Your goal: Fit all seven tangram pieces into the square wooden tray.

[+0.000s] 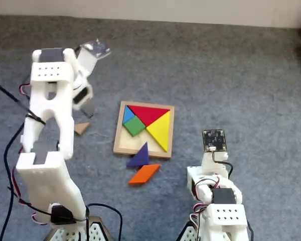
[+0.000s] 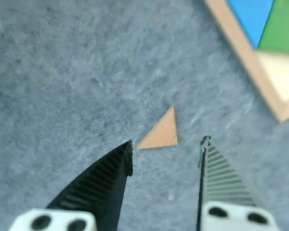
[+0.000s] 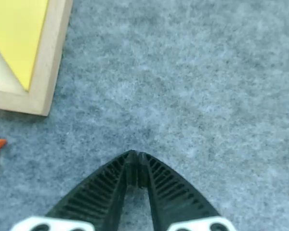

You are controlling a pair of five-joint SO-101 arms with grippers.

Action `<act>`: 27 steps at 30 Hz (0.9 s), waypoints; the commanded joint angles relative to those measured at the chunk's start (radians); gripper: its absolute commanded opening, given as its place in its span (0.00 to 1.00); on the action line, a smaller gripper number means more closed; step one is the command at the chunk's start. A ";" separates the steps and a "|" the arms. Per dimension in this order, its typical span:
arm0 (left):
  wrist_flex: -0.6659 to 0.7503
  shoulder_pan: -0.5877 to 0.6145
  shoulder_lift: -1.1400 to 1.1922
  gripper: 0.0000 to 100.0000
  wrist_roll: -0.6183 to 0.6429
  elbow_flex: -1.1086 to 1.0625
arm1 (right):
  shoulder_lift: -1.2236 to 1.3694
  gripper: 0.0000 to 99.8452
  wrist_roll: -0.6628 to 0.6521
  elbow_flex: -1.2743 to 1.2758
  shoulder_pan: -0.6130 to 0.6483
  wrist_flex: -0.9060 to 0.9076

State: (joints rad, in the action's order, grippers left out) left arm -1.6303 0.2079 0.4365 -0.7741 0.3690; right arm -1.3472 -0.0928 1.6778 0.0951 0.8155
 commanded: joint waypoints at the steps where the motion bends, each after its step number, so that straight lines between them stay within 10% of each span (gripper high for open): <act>1: -0.008 0.044 0.041 0.22 -0.170 0.041 | -0.012 0.03 0.002 0.031 -0.010 -0.024; 27: 0.126 0.064 0.308 0.11 -0.281 0.028 | -0.012 0.03 0.002 0.031 -0.010 -0.024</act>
State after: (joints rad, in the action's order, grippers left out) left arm -1.5090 0.2647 0.7434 -1.0487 0.3813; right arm -1.3472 -0.0928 1.6778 0.0951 0.8155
